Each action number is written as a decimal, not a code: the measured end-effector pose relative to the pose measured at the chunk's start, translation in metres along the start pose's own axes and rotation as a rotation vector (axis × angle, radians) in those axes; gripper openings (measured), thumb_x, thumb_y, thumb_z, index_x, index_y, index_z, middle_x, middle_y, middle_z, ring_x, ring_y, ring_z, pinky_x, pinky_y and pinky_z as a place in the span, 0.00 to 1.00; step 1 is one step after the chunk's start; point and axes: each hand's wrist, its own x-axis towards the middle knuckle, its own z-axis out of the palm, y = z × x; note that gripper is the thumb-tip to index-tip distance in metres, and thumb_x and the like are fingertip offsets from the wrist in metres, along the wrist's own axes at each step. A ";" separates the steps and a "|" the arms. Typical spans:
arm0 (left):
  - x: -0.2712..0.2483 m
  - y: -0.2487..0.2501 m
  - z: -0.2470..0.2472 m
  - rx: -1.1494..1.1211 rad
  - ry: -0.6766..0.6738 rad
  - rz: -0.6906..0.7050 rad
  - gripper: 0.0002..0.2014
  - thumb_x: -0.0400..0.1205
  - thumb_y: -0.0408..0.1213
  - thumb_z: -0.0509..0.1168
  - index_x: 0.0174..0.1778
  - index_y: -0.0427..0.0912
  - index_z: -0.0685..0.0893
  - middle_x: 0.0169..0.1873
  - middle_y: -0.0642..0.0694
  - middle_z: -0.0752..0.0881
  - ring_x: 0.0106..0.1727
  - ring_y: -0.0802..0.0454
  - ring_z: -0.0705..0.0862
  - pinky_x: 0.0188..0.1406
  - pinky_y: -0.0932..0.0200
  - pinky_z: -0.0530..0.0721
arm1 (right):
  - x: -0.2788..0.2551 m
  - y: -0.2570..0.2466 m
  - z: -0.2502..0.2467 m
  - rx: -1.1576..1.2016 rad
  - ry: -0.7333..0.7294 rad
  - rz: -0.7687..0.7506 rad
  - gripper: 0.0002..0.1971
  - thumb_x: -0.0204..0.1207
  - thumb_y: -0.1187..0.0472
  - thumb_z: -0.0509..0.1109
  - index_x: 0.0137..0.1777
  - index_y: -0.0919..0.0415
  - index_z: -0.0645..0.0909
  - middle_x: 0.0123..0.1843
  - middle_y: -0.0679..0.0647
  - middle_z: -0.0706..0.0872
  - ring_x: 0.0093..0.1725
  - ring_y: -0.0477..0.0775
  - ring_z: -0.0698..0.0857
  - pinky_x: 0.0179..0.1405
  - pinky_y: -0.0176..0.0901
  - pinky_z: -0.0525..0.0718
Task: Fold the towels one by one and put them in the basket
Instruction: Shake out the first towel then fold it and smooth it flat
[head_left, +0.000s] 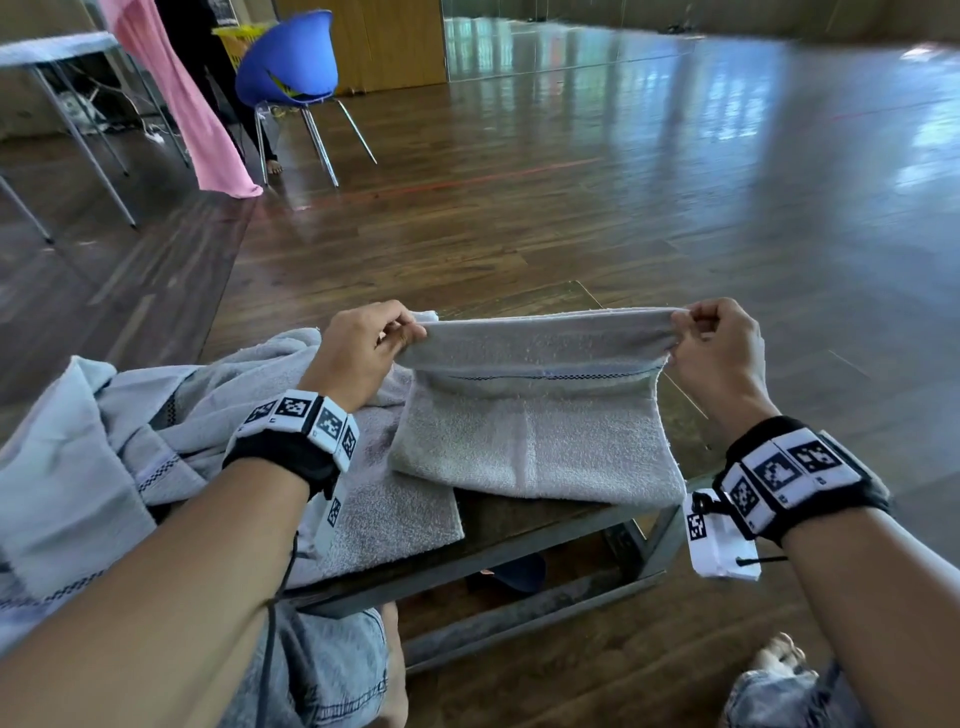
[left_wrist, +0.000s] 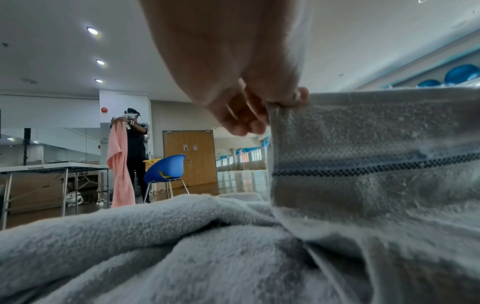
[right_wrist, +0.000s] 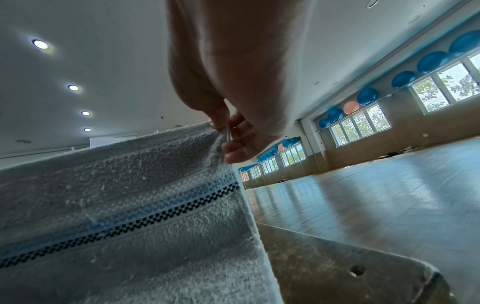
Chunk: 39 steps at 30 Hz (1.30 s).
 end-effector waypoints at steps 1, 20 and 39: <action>0.001 0.001 -0.001 0.006 -0.011 -0.003 0.03 0.83 0.35 0.70 0.46 0.43 0.90 0.38 0.59 0.87 0.38 0.68 0.82 0.37 0.76 0.72 | 0.001 0.000 -0.001 -0.034 0.009 -0.007 0.04 0.85 0.58 0.71 0.48 0.52 0.79 0.41 0.42 0.82 0.43 0.51 0.85 0.46 0.43 0.84; 0.001 0.021 -0.003 -0.126 0.054 -0.184 0.17 0.88 0.49 0.61 0.46 0.38 0.83 0.31 0.47 0.82 0.29 0.54 0.76 0.31 0.57 0.74 | -0.002 0.002 -0.015 0.011 -0.073 0.001 0.03 0.89 0.55 0.62 0.57 0.53 0.73 0.48 0.51 0.85 0.39 0.49 0.82 0.34 0.41 0.77; 0.002 0.002 0.024 0.124 -0.755 -0.318 0.10 0.74 0.48 0.79 0.32 0.47 0.92 0.37 0.52 0.92 0.39 0.57 0.86 0.37 0.60 0.81 | -0.002 0.020 -0.006 -0.736 -0.881 -0.123 0.09 0.82 0.57 0.73 0.42 0.49 0.77 0.44 0.46 0.82 0.40 0.44 0.79 0.34 0.40 0.72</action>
